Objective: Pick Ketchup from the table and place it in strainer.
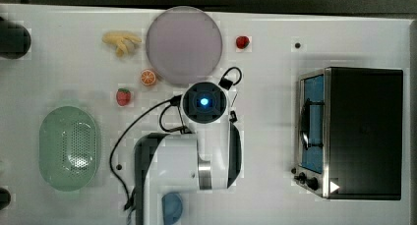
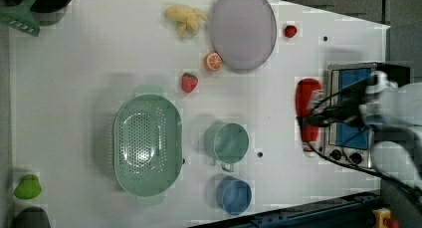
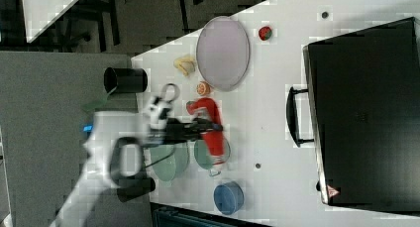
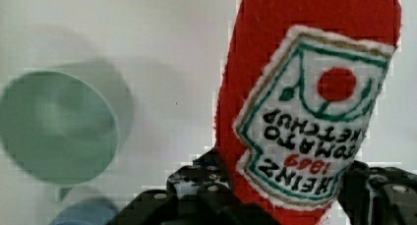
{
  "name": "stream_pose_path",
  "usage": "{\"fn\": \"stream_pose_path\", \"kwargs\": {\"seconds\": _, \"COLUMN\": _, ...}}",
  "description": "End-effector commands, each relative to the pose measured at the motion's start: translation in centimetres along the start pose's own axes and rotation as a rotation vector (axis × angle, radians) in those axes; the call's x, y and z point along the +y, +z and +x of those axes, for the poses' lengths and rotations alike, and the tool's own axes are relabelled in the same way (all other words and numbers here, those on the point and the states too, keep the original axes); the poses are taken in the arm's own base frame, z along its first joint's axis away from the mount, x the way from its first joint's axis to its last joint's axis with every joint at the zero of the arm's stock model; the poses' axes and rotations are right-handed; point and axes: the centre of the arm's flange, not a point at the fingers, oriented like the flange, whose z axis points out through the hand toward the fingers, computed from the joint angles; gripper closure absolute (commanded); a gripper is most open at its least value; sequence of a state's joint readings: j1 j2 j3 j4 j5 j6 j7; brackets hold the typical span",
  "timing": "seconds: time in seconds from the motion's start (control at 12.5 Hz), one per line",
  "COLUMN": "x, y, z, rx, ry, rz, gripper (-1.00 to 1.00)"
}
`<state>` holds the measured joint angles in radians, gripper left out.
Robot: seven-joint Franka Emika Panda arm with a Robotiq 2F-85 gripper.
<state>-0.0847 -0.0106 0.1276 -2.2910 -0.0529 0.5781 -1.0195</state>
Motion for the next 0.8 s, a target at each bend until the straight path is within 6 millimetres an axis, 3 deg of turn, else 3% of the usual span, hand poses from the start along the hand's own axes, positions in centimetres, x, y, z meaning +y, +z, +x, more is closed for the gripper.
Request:
{"fn": "stream_pose_path", "kwargs": {"seconds": 0.08, "x": -5.0, "y": -6.8, "z": 0.7, "rx": 0.04, "ry": 0.068, "rz": -0.022, "gripper": -0.22}}
{"fn": "stream_pose_path", "kwargs": {"seconds": 0.24, "x": -9.2, "y": -8.7, "z": 1.0, "rx": 0.05, "ry": 0.116, "rz": 0.004, "gripper": -0.22}}
{"fn": "stream_pose_path", "kwargs": {"seconds": 0.4, "x": -14.3, "y": -9.2, "z": 1.6, "rx": 0.06, "ry": 0.169, "rz": 0.039, "gripper": -0.22}}
{"fn": "stream_pose_path", "kwargs": {"seconds": 0.56, "x": -19.2, "y": -8.6, "z": 1.9, "rx": 0.05, "ry": 0.248, "rz": 0.047, "gripper": -0.22}}
{"fn": "stream_pose_path", "kwargs": {"seconds": 0.8, "x": -26.1, "y": -6.1, "z": 2.9, "rx": 0.072, "ry": 0.348, "rz": 0.082, "gripper": -0.22}}
